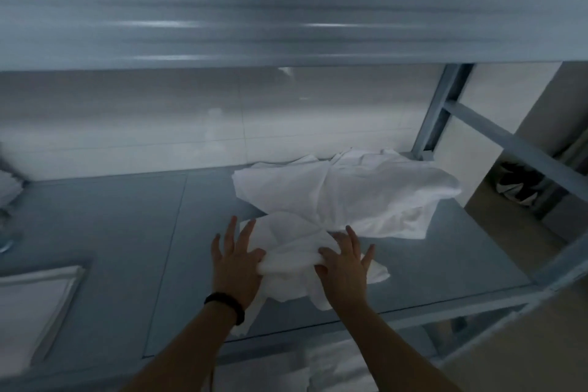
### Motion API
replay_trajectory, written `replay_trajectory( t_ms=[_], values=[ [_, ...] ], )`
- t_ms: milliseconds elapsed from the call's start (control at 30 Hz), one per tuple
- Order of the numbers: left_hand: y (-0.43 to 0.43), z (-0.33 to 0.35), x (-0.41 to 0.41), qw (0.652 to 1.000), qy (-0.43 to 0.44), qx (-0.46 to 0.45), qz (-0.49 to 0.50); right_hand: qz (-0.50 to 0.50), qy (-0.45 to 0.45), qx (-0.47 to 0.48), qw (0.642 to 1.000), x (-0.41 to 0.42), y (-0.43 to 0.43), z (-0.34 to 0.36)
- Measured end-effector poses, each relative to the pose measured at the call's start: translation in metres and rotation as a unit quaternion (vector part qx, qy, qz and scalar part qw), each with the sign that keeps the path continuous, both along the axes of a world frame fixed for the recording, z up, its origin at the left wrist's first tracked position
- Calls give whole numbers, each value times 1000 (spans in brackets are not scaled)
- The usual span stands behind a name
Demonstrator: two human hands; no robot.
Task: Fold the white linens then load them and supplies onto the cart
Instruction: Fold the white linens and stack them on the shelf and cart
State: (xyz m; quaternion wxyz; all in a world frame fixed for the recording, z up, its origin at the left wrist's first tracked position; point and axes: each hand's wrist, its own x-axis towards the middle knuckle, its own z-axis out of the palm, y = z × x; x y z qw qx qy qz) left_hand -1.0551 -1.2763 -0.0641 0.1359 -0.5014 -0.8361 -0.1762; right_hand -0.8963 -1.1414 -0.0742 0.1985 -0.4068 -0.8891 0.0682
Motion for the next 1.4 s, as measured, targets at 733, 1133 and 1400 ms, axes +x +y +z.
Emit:
replay_trajectory(
  t_ms=[733,1133,1400],
  values=[
    [-213,-6,-149,997,-29,-10,69,80,54,37,995,-147,-200,-8],
    [-204,-21,-128,981,15,-184,-64,115,28,-43,992,-158,-213,-37],
    [-177,-12,-129,994,-56,-94,-7,187,75,-83,976,-143,-190,-21]
  ],
)
